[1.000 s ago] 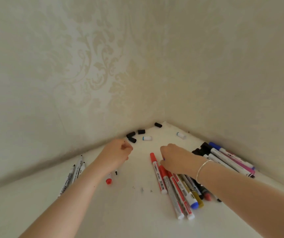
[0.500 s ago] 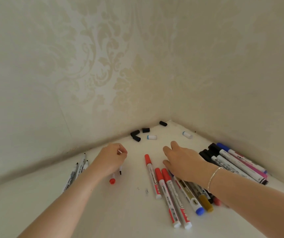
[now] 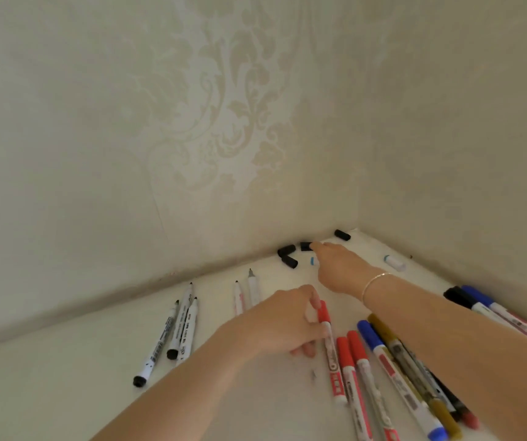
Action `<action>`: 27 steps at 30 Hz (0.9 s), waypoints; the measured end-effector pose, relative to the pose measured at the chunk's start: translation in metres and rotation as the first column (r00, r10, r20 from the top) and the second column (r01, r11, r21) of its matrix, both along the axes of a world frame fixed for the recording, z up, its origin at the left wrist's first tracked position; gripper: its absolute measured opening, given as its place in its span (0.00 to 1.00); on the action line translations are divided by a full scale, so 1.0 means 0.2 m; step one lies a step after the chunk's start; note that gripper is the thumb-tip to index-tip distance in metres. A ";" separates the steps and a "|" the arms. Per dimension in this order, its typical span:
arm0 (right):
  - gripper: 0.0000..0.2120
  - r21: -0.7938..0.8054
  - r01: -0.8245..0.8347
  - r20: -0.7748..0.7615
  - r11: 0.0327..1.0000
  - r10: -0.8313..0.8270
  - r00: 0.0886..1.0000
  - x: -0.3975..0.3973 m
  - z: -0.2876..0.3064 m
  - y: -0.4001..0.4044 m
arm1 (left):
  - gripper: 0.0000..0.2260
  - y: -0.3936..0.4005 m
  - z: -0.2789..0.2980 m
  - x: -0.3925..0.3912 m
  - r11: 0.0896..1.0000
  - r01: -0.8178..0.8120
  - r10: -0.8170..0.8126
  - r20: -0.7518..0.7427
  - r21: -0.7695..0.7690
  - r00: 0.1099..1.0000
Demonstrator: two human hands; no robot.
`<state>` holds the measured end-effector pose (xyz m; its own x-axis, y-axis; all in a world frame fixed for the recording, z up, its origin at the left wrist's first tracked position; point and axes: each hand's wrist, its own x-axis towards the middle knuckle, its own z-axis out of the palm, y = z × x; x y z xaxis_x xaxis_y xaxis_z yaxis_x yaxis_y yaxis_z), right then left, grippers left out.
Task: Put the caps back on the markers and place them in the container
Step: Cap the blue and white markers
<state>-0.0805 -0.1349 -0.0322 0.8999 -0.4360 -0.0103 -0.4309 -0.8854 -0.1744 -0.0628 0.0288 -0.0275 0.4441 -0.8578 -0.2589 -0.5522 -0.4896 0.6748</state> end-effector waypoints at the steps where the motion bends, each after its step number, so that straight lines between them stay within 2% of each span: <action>1: 0.21 -0.025 -0.006 -0.026 1.000 0.005 1.000 0.03 -0.01 0.00 | 0.07 0.01 0.00 0.04 1.000 -0.021 0.021 0.036 -0.004 0.999; 3: 0.18 -0.103 -0.013 -0.062 0.995 0.006 0.998 0.06 -0.04 -0.01 | 0.03 0.03 0.02 0.14 0.992 -0.122 0.123 0.242 -0.021 0.962; 5: 0.14 -0.179 -0.007 -0.060 0.984 -0.004 0.998 0.08 -0.07 -0.01 | 0.05 0.07 0.05 0.24 0.962 -0.269 0.253 0.478 -0.035 0.841; 7: 0.12 -0.210 0.016 -0.021 0.978 -0.021 1.000 0.09 -0.08 -0.03 | 0.09 0.09 0.07 0.29 0.932 -0.363 0.309 0.571 -0.021 0.761; 9: 0.12 -0.080 0.083 0.118 0.993 -0.073 0.990 0.11 -0.08 -0.05 | 0.11 0.09 0.06 0.31 0.926 -0.377 0.296 0.585 0.017 0.755; 11: 0.12 0.265 0.131 0.307 0.955 -0.212 0.928 0.13 -0.05 -0.07 | 0.15 0.07 0.04 0.31 0.921 -0.387 0.300 0.555 0.044 0.776; 12: 0.12 0.479 0.099 0.378 0.872 -0.307 0.874 0.14 -0.02 -0.07 | 0.16 0.06 0.02 0.31 0.916 -0.397 0.306 0.539 0.056 0.785; 14: 0.14 0.810 -0.054 0.388 0.583 -0.466 0.795 0.12 0.04 -0.06 | 0.13 0.04 0.00 0.32 0.909 -0.410 0.308 0.532 0.081 0.789; 15: 0.15 0.883 -0.119 0.367 0.454 -0.508 0.779 0.11 0.07 -0.05 | 0.13 0.03 -0.01 0.32 0.908 -0.411 0.309 0.531 0.083 0.789; 16: 0.15 0.913 -0.163 0.355 0.373 -0.533 0.768 0.09 0.10 -0.05 | 0.13 0.02 -0.02 0.32 0.913 -0.403 0.317 0.526 0.055 0.789; 19: 0.16 0.930 -0.258 0.366 0.263 -0.589 0.721 0.06 0.17 -0.05 | 0.11 -0.01 -0.02 0.31 0.924 -0.355 0.382 0.421 -0.145 0.823; 20: 0.15 0.928 -0.290 0.372 0.233 -0.612 0.698 0.05 0.19 -0.06 | 0.09 -0.02 -0.02 0.30 0.911 -0.347 0.403 0.316 -0.222 0.859; 22: 0.13 0.922 -0.333 0.377 0.196 -0.644 0.665 0.05 0.23 -0.07 | 0.06 -0.04 0.02 0.28 0.852 -0.390 0.419 0.008 -0.350 0.908; 24: 0.11 0.918 -0.354 0.381 0.180 -0.649 0.658 0.05 0.25 -0.07 | 0.05 -0.04 0.05 0.28 0.796 -0.444 0.384 -0.225 -0.411 0.896; 27: 0.11 0.911 -0.374 0.397 0.176 -0.624 0.673 0.05 0.28 -0.05 | 0.04 -0.02 0.08 0.28 0.770 -0.451 0.353 -0.287 -0.452 0.890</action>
<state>-0.0711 -0.1441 0.0243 0.7755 -0.6301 -0.0385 0.1523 0.2459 -0.9573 -0.0067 0.0243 -0.0109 0.7665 -0.6409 0.0414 -0.2297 -0.2134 0.9496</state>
